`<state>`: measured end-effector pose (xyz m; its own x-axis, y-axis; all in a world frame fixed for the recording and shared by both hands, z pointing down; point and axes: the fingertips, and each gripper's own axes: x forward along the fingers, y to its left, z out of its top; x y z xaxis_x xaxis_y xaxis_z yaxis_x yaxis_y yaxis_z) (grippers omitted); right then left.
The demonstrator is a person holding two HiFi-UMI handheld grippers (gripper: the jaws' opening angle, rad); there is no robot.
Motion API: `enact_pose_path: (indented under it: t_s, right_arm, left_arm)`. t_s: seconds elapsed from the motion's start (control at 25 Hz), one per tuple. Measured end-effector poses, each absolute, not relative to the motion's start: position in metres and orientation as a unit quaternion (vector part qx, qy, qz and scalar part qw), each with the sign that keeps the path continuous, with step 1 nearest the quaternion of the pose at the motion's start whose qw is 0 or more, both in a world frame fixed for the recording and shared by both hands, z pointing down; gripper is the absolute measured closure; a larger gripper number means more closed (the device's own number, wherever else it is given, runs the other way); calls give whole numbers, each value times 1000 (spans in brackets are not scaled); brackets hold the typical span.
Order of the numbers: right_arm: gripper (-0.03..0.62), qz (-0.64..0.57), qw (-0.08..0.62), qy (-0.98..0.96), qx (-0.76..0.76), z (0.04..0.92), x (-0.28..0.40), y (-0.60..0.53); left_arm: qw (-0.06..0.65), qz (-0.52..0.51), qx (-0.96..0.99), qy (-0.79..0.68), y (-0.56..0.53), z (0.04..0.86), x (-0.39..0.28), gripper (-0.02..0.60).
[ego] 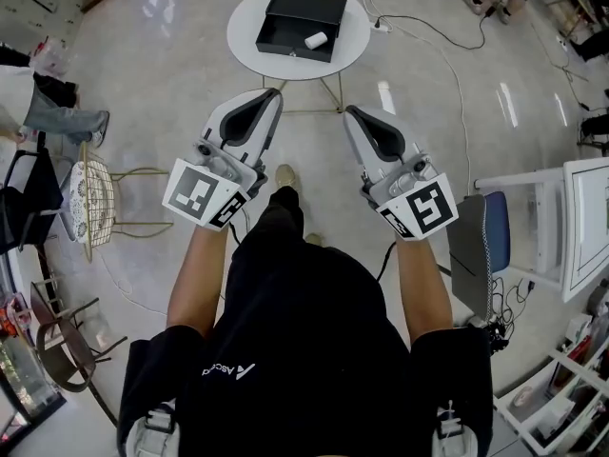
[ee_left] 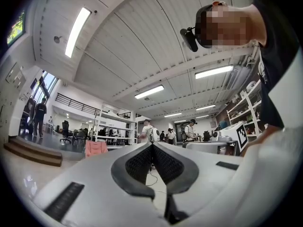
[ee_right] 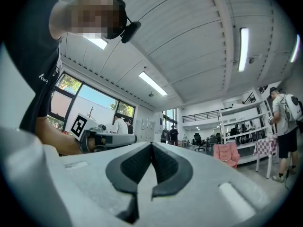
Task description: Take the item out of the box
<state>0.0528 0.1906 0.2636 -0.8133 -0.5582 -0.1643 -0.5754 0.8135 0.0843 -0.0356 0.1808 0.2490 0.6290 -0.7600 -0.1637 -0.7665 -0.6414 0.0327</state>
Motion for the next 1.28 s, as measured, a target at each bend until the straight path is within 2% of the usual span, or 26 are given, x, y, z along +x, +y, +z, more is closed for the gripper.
enact_pose_path:
  t_s: [0.64, 0.88, 1.28]
  right_arm:
    - [592, 45, 33, 934, -353, 289, 13, -34]
    - [592, 40, -10, 927, -372, 321, -5, -99]
    - [592, 18, -48, 921, -386, 363, -8, -166]
  left_arm:
    - [6, 14, -927, 376, -55, 302, -68, 581]
    - [-3, -39, -935, 352, -125, 350, -74, 581]
    - [-82, -150, -935, 312, -196, 447, -61, 580]
